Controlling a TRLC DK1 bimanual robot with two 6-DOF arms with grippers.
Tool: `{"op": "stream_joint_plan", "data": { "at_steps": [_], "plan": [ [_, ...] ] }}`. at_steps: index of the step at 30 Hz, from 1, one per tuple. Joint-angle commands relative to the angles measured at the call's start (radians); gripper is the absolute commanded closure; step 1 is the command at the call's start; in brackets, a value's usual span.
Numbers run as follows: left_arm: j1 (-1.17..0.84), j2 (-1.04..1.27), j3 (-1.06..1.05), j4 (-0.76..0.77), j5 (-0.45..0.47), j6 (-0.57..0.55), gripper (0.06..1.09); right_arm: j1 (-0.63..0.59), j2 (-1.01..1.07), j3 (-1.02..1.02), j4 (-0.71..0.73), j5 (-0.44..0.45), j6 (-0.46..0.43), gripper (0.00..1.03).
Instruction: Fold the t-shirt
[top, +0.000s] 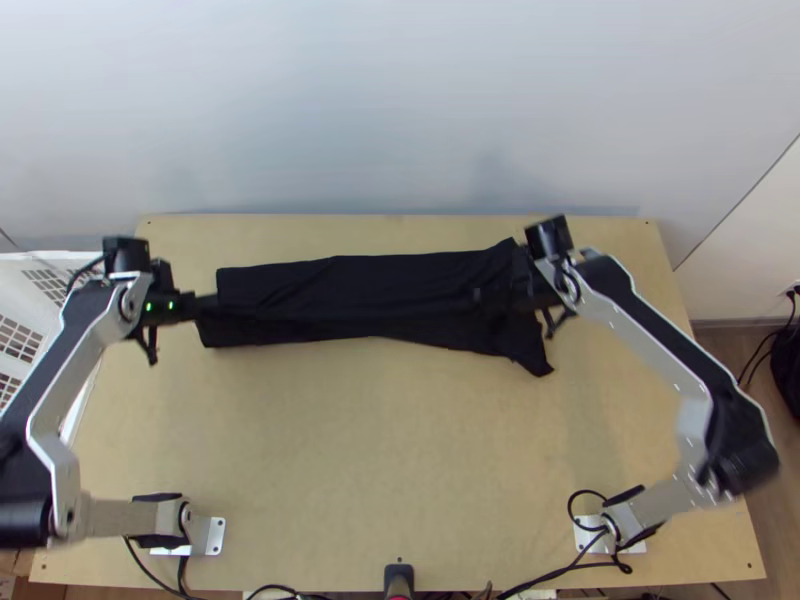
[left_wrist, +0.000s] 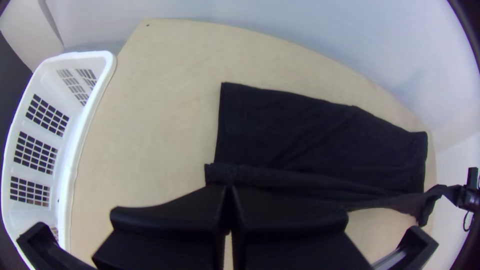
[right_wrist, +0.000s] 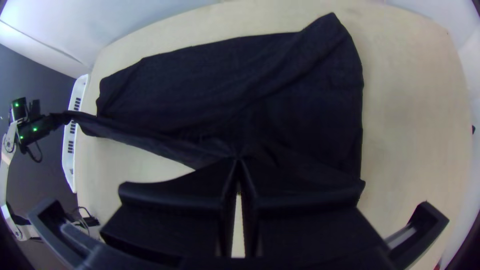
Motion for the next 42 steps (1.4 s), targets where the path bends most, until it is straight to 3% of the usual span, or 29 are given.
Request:
{"op": "stream_joint_plan", "data": {
  "at_steps": [1, 14, 22, 24, 27, 29, 30, 32, 33, 35, 42],
  "plan": [
    [-0.006, 0.217, 0.189, 0.062, -0.009, -0.040, 1.05, -0.032, 0.239, 0.262, 0.010, 0.012, -0.016, 1.00],
    [-0.021, 0.527, 0.516, 0.082, -0.021, -0.063, 1.05, -0.093, 0.547, 0.597, -0.022, 0.046, -0.057, 1.00],
    [-0.041, 0.621, 0.560, 0.076, -0.029, -0.068, 1.05, -0.121, 0.716, 0.778, -0.073, 0.046, -0.066, 1.00],
    [-0.044, 0.630, 0.559, 0.076, -0.029, -0.073, 0.94, -0.119, 0.739, 0.804, -0.079, 0.046, -0.063, 0.99],
    [-0.053, 0.639, 0.559, 0.075, -0.029, -0.083, 0.52, -0.116, 0.757, 0.831, -0.079, 0.046, -0.057, 0.97],
    [-0.058, 0.642, 0.559, 0.058, -0.029, -0.085, 0.22, -0.116, 0.762, 0.847, -0.084, 0.045, -0.017, 0.80],
    [-0.058, 0.642, 0.555, 0.055, -0.029, -0.086, 0.09, -0.119, 0.762, 0.850, -0.084, 0.045, 0.004, 0.62],
    [-0.058, 0.639, 0.560, 0.032, -0.029, -0.085, 0.10, -0.124, 0.753, 0.850, -0.110, 0.045, 0.060, 0.21],
    [-0.055, 0.635, 0.559, 0.022, -0.030, -0.079, 0.10, -0.127, 0.748, 0.850, -0.122, 0.045, 0.072, 0.11],
    [-0.044, 0.619, 0.559, -0.011, -0.029, -0.066, 0.10, -0.132, 0.734, 0.848, -0.157, 0.042, 0.078, 0.04],
    [-0.007, 0.516, 0.457, -0.073, -0.029, 0.004, 0.10, -0.107, 0.622, 0.810, -0.254, 0.006, 0.076, 0.04]
  ]
}}
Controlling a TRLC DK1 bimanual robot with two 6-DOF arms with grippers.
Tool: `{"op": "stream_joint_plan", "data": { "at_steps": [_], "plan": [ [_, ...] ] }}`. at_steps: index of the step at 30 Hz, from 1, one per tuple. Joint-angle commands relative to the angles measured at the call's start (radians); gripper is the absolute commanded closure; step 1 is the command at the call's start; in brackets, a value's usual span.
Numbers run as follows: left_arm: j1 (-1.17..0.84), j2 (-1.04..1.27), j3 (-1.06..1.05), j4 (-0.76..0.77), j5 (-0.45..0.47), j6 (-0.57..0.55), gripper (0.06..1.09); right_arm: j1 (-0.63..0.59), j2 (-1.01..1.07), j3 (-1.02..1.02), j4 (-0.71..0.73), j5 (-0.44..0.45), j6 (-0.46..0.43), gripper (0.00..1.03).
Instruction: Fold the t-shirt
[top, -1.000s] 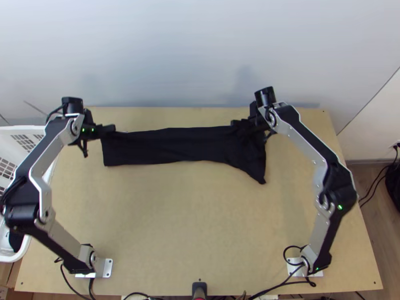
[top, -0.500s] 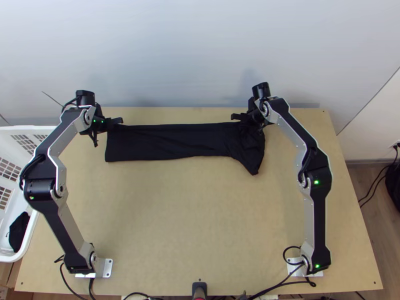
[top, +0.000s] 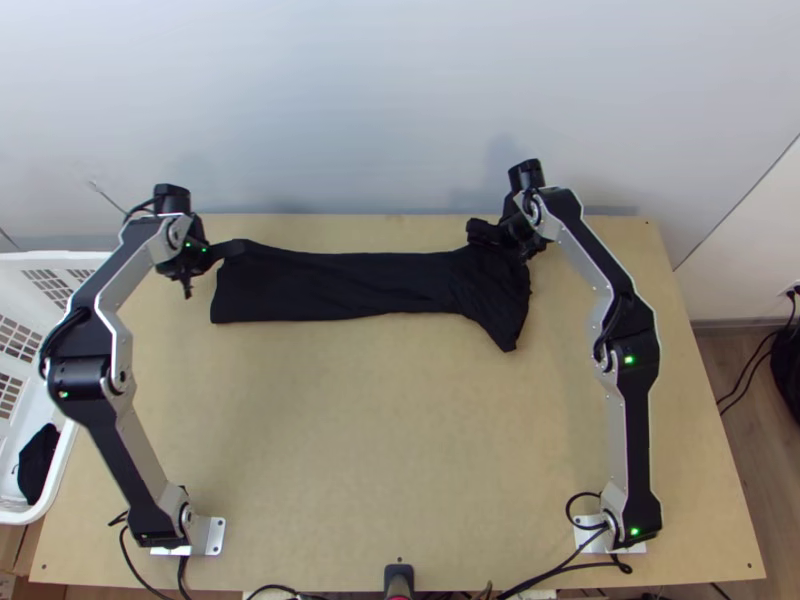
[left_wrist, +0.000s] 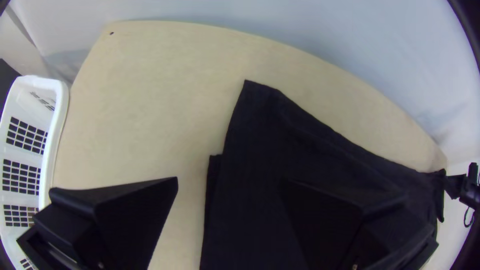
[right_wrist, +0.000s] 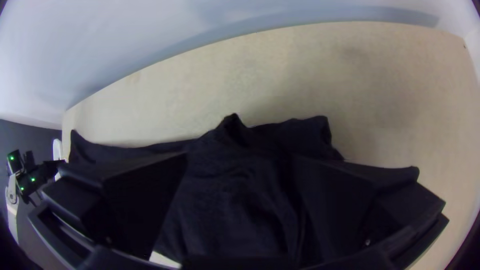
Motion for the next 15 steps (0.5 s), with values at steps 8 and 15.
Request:
{"op": "stream_joint_plan", "data": {
  "at_steps": [8, 15],
  "plan": [
    [-0.008, -0.066, -0.162, -0.031, 0.003, 0.056, 0.10, 0.158, -0.209, -0.133, -0.074, -0.050, 0.017, 0.04],
    [-0.048, -0.011, -0.148, -0.025, 0.001, 0.038, 0.10, 0.227, -0.223, -0.147, -0.074, -0.051, 0.017, 0.04]
  ]
}}
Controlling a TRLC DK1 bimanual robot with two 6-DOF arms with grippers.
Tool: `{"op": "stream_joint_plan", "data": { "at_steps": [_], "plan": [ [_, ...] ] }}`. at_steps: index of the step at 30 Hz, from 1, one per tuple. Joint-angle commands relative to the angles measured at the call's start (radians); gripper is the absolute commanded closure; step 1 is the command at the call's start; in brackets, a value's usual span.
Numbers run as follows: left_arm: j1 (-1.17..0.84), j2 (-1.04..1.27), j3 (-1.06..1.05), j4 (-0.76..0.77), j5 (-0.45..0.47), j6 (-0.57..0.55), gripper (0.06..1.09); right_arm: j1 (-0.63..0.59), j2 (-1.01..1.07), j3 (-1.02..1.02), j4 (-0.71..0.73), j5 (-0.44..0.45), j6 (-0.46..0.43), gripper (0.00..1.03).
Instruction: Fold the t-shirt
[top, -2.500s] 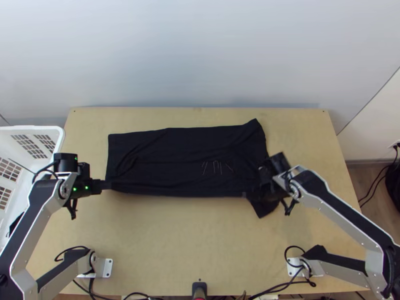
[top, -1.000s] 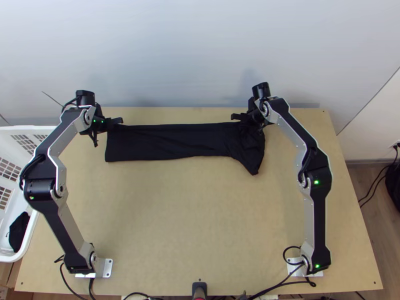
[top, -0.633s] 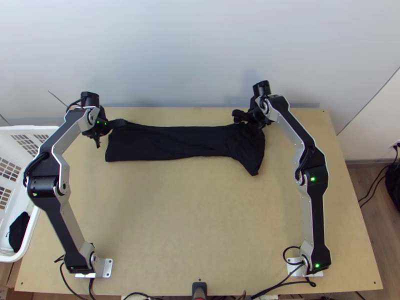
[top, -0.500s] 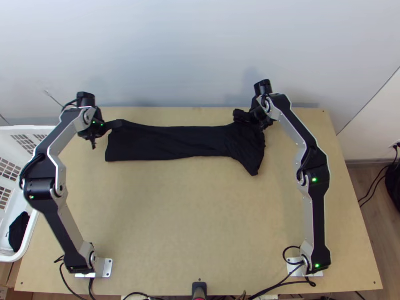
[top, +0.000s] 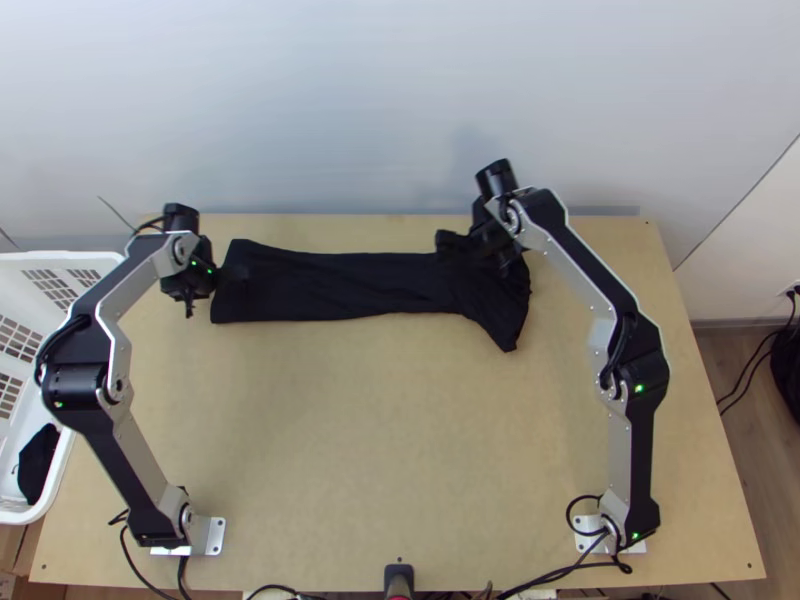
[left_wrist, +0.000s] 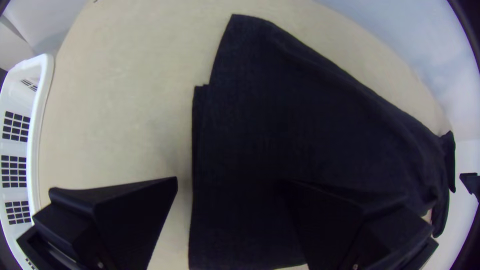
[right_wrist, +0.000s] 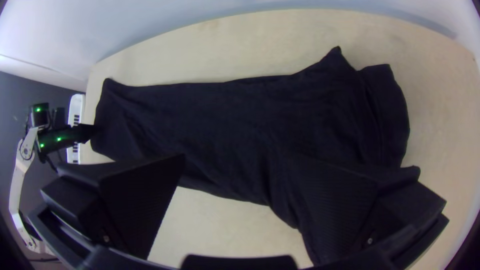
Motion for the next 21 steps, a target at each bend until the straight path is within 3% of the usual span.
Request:
{"op": "stream_joint_plan", "data": {
  "at_steps": [1, 4, 7, 14, 21],
  "plan": [
    [-0.033, 0.036, -0.006, 0.003, 0.000, -0.012, 0.10, 0.069, -0.036, -0.026, -0.003, -0.004, 0.001, 0.04],
    [-0.043, 0.053, -0.005, -0.002, 0.000, -0.009, 0.14, 0.068, -0.034, -0.026, -0.003, -0.006, 0.001, 0.04],
    [-0.046, 0.070, -0.003, -0.011, 0.000, -0.006, 0.28, 0.064, -0.031, -0.024, -0.003, -0.004, 0.001, 0.04],
    [-0.060, 0.055, -0.015, -0.014, 0.000, 0.002, 1.05, 0.071, 0.006, -0.029, -0.003, -0.006, -0.002, 0.04],
    [-0.068, -0.004, -0.023, -0.025, 0.000, -0.006, 1.04, 0.084, 0.113, -0.026, 0.023, -0.016, -0.005, 0.04]
  ]
}}
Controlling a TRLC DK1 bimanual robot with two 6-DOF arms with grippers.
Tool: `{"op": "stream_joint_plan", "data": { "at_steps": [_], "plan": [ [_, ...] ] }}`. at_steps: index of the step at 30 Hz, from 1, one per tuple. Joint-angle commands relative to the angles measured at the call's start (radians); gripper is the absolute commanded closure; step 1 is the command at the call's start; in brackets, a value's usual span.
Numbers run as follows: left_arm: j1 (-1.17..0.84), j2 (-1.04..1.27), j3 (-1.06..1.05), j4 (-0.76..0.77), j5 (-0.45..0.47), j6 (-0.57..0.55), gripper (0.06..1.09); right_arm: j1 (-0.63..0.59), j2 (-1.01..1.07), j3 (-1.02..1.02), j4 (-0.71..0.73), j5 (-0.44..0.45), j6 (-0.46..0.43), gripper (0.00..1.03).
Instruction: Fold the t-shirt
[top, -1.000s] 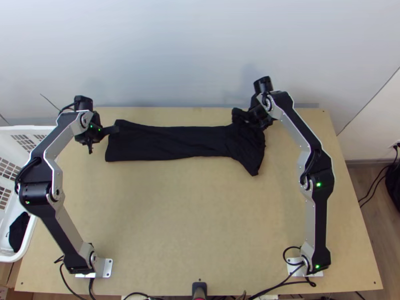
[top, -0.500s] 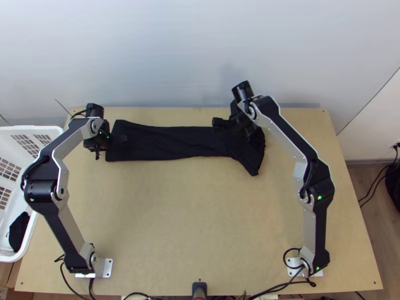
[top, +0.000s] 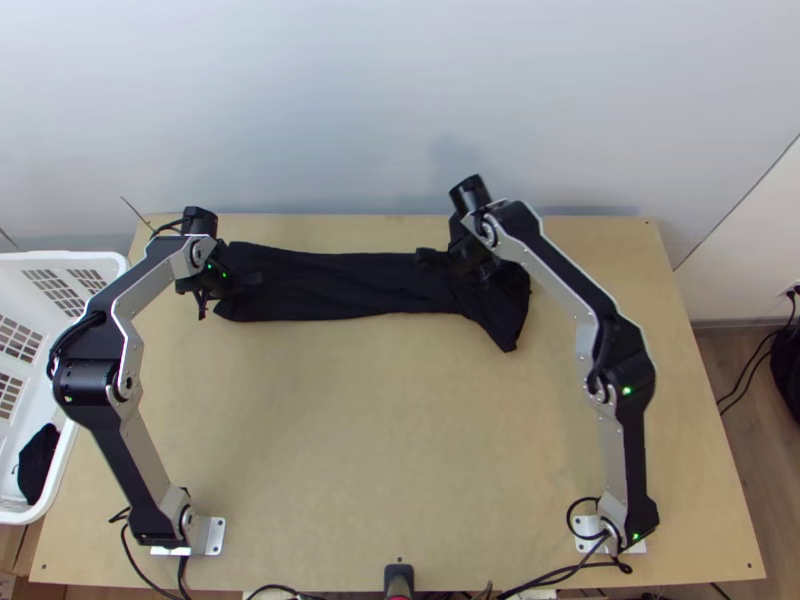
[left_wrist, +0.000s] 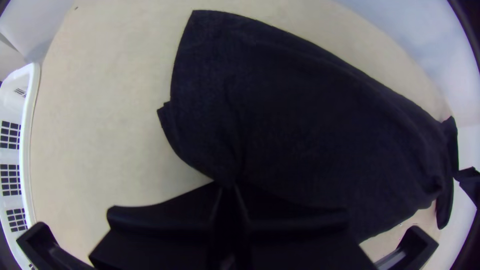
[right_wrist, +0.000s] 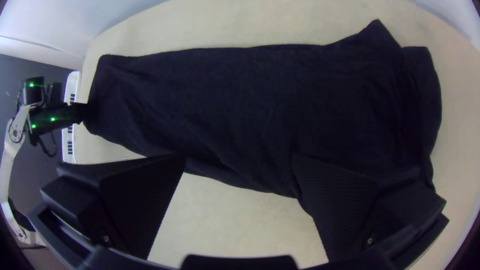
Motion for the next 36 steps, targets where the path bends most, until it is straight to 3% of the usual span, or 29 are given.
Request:
{"op": "stream_joint_plan", "data": {
  "at_steps": [1, 9, 14, 20, 30, 36],
  "plan": [
    [-0.007, -0.052, -0.006, -0.018, -0.004, 0.000, 1.04, 0.010, 0.090, 0.000, 0.022, -0.009, -0.002, 0.04],
    [0.026, -0.109, 0.052, -0.044, -0.002, -0.007, 1.04, 0.004, 0.129, -0.011, 0.018, -0.040, -0.002, 0.04],
    [0.054, -0.121, 0.097, -0.067, -0.002, -0.009, 1.04, -0.022, 0.032, -0.003, 0.006, -0.159, 0.040, 0.04],
    [0.126, -0.127, 0.086, -0.070, 0.002, 0.000, 1.04, -0.048, -0.131, -0.002, -0.043, -0.224, 0.049, 0.04],
    [0.352, -0.118, 0.051, -0.052, 0.013, 0.097, 1.04, -0.100, -0.270, -0.030, -0.155, -0.236, 0.050, 0.04],
    [0.407, -0.139, 0.117, -0.072, 0.071, 0.118, 1.04, -0.115, -0.319, -0.094, -0.156, -0.236, 0.050, 0.04]
  ]
}}
